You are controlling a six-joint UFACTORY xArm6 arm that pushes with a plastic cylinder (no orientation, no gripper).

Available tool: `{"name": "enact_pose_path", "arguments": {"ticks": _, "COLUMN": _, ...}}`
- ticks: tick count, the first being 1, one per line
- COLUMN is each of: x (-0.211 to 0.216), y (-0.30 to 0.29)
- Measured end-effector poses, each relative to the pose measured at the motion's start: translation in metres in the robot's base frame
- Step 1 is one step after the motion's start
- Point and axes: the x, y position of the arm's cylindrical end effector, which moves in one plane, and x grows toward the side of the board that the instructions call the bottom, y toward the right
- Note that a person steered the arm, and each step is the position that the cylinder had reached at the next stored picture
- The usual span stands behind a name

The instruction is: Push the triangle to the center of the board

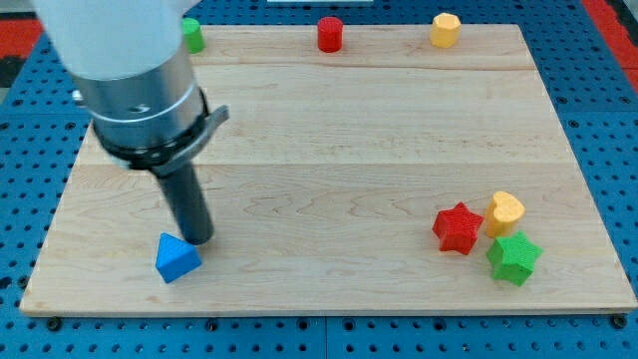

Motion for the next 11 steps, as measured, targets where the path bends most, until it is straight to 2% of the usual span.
{"name": "enact_pose_path", "arguments": {"ticks": 1, "x": 0.019, "y": -0.056}}
{"name": "enact_pose_path", "arguments": {"ticks": 2, "x": 0.042, "y": -0.067}}
{"name": "enact_pose_path", "arguments": {"ticks": 3, "x": 0.060, "y": -0.044}}
{"name": "enact_pose_path", "arguments": {"ticks": 4, "x": 0.033, "y": -0.032}}
{"name": "enact_pose_path", "arguments": {"ticks": 6, "x": -0.025, "y": 0.095}}
{"name": "enact_pose_path", "arguments": {"ticks": 7, "x": -0.038, "y": 0.092}}
{"name": "enact_pose_path", "arguments": {"ticks": 8, "x": -0.041, "y": 0.064}}
{"name": "enact_pose_path", "arguments": {"ticks": 9, "x": -0.083, "y": 0.106}}
{"name": "enact_pose_path", "arguments": {"ticks": 10, "x": -0.104, "y": 0.141}}
{"name": "enact_pose_path", "arguments": {"ticks": 11, "x": -0.101, "y": 0.203}}
